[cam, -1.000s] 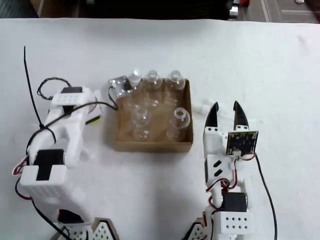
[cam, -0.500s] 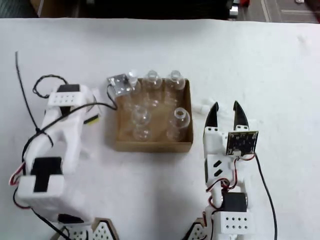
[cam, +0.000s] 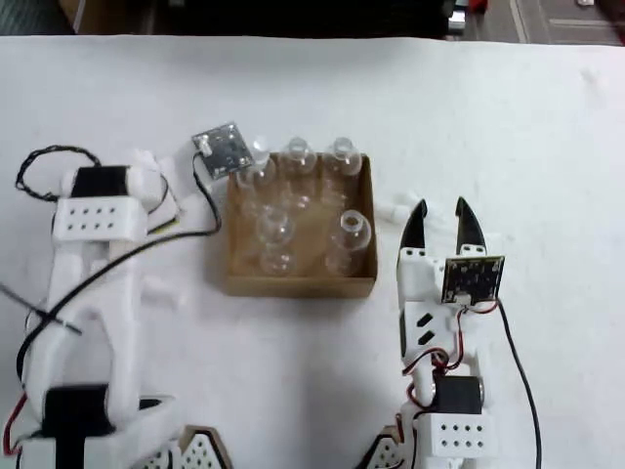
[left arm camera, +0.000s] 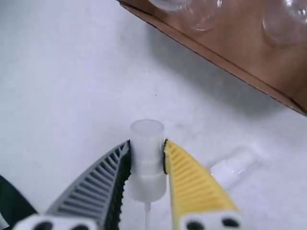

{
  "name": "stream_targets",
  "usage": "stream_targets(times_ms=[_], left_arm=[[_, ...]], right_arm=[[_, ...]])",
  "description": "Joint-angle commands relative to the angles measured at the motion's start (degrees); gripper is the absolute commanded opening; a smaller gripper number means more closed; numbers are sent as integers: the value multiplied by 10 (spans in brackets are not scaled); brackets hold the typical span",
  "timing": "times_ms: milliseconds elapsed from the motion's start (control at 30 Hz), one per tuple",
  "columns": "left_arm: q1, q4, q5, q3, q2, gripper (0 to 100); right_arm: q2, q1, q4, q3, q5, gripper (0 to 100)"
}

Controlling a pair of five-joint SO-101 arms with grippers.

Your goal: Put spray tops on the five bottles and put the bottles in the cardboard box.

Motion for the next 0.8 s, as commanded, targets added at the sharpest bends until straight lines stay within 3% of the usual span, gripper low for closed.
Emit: stream_targets(times_ms=[0, 367, 533, 667, 767], left_arm=[[1, 28, 47, -19, -113, 28], [83, 27, 238, -17, -332, 31], [77, 13, 356, -13, -366, 27], [73, -3, 377, 27, -393, 23], [73, -69, 393, 69, -428, 23]], right_arm=[[0, -2, -3, 4, 9, 159], [0, -2, -3, 4, 11, 159], [0, -2, -3, 4, 11, 159], [0, -2, -3, 4, 11, 159], [0, -2, -3, 4, 11, 159]])
